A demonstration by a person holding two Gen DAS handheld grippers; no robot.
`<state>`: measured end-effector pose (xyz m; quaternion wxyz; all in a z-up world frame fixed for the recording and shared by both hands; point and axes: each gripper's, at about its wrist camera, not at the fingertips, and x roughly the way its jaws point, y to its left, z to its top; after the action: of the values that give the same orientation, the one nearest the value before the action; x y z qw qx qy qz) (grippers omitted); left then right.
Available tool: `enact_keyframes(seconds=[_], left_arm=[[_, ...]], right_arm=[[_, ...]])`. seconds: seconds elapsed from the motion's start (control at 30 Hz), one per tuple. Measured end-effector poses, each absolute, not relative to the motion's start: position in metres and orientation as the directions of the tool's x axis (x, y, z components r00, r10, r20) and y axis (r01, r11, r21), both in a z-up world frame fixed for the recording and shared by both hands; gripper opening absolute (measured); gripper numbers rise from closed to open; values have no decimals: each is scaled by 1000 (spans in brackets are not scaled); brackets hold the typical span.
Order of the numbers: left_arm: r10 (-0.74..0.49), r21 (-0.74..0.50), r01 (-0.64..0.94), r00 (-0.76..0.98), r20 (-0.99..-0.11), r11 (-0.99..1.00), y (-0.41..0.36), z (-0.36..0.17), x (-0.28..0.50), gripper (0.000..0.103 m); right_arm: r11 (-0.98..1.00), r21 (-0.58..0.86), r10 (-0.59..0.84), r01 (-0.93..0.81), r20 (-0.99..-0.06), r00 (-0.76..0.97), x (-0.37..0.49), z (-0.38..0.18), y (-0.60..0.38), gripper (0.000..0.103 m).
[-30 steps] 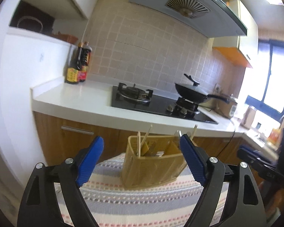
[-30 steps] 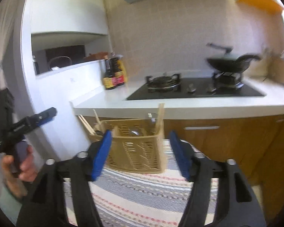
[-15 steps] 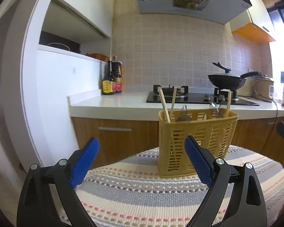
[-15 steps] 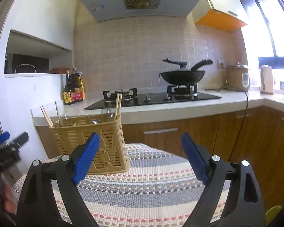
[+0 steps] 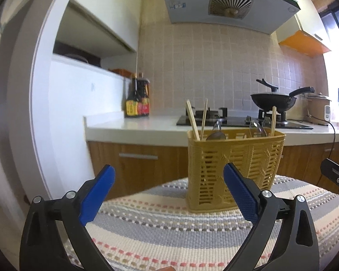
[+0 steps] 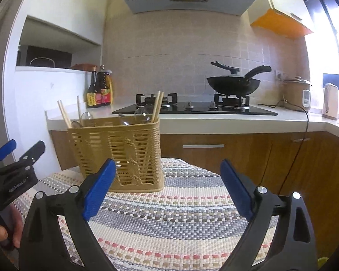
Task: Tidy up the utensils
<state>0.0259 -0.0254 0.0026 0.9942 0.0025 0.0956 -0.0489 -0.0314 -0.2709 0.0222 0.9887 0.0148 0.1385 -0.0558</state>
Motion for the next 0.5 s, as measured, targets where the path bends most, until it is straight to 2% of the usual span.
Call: enact_keyframes(seconds=[0.17,0.5], left_arm=[[-92,-37,86,972,-216,996,-15,-1,33,94],[-75,-26,71,977,-198,997,-12,1,30,94]], right_arm=[[993,19,-109,119,-278,955,-32,22,-271,92],[992,11,-118,126,-273,955,-32,22,-270,92]])
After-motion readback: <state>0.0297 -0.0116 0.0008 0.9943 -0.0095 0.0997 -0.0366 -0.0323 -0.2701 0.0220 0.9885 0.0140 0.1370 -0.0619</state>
